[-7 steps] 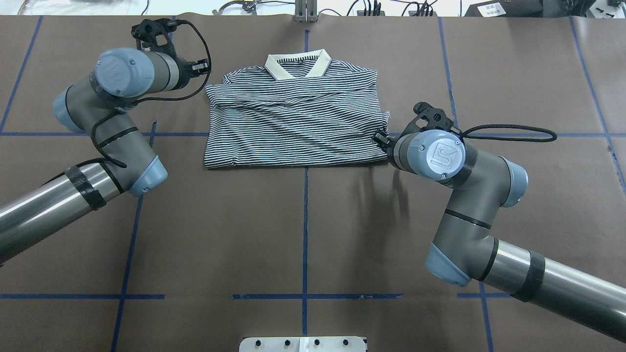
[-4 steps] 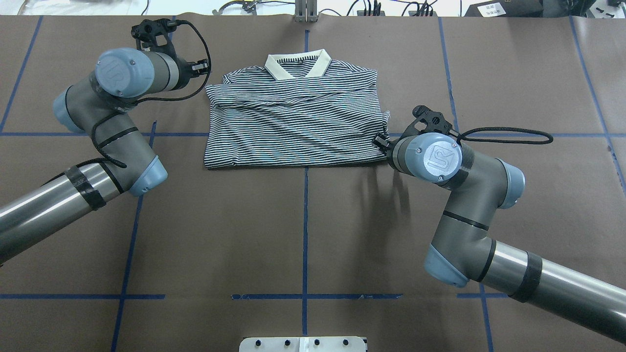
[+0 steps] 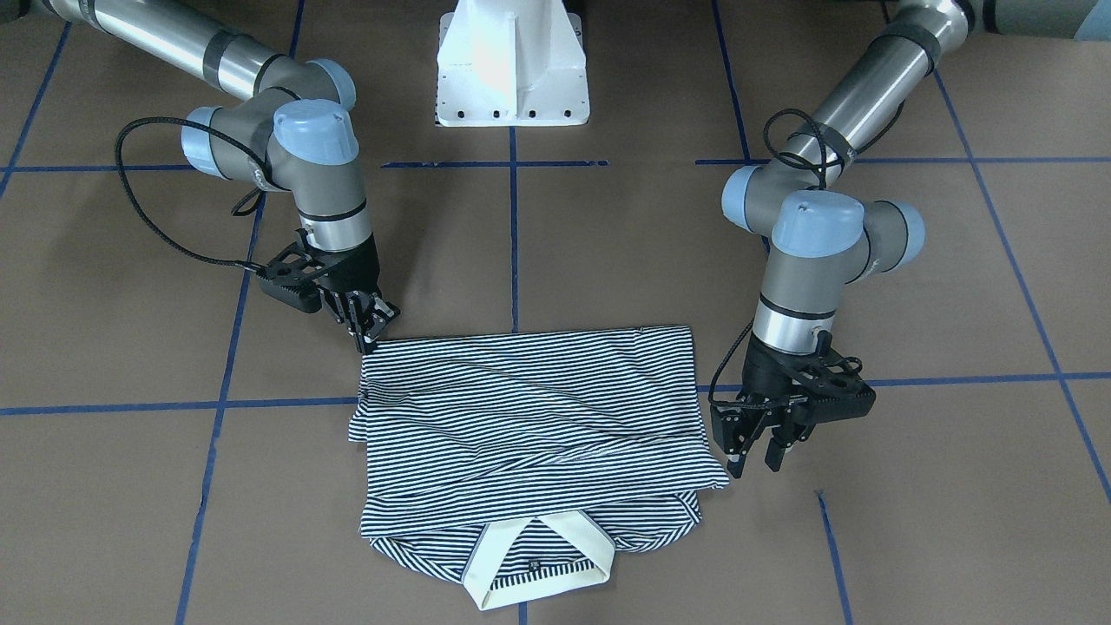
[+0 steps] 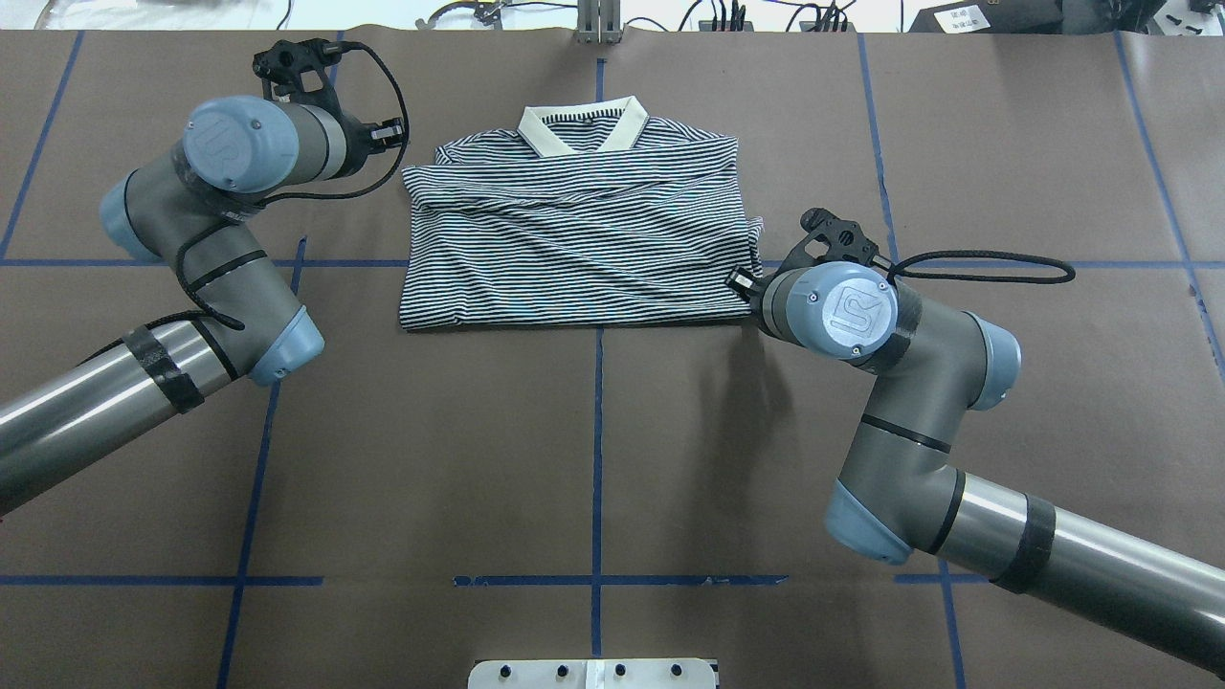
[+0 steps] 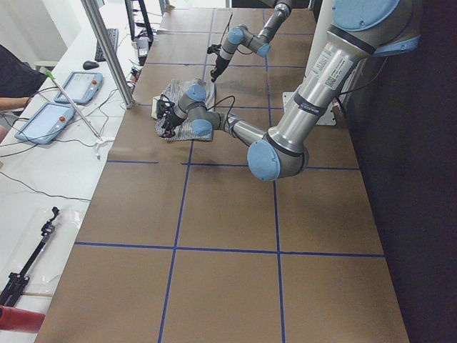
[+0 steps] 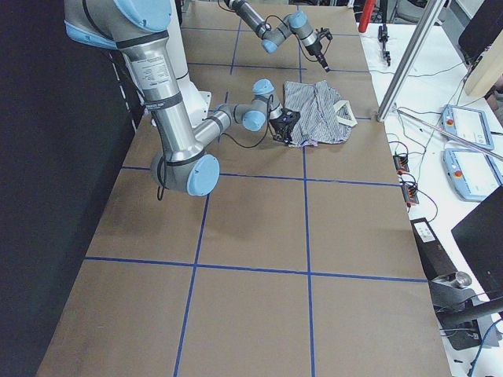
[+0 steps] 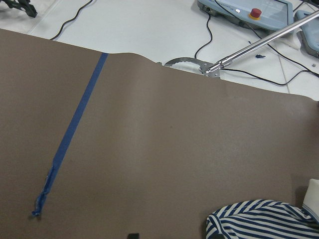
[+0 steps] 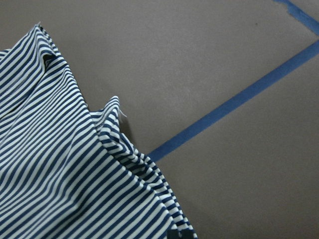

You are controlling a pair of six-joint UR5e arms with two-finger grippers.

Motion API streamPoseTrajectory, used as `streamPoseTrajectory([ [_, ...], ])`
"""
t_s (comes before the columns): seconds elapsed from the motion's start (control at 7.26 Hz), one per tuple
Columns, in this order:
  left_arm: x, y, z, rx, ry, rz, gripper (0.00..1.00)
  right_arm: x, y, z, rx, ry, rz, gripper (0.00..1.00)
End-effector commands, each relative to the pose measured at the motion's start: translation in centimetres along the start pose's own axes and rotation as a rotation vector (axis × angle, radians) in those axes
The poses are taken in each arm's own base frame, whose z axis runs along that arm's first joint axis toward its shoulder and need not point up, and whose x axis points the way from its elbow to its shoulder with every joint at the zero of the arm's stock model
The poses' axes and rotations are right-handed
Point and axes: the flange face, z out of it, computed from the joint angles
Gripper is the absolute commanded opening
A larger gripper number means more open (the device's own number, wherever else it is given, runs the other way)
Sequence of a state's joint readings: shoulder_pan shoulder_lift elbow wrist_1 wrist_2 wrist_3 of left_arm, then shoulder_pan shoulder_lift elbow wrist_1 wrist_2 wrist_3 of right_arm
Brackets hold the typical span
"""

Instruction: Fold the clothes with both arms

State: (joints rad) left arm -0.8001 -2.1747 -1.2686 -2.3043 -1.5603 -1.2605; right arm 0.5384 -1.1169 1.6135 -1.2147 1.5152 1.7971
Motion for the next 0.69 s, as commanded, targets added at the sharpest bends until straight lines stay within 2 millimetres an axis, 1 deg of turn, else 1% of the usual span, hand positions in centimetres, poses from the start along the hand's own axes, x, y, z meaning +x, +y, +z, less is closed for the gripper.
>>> streamPoseTrajectory([
  [0.0,-0.3,0.2,0.1,-0.002,-0.004,0.000,0.58,-0.4,-0.3,-1.1,0.006,-0.017,0.005,0.00],
  [0.14,0.0,0.1,-0.3,-0.002,0.006,0.000,0.58,0.7,-0.5,-3.3,0.007,-0.044,0.003,0.00],
  [0.28,0.8,-0.2,-1.2,0.004,0.026,-0.002,0.58,5.2,2.9,-8.1,-0.036,-0.008,-0.049,0.00],
  [0.41,1.9,-0.5,-2.7,0.010,0.058,-0.002,0.58,8.6,6.4,-14.3,-0.106,0.013,-0.074,0.00],
  [0.55,2.9,-0.5,-4.1,-0.005,0.092,-0.002,0.57,12.1,10.1,-18.4,-0.209,0.041,-0.064,0.00],
])
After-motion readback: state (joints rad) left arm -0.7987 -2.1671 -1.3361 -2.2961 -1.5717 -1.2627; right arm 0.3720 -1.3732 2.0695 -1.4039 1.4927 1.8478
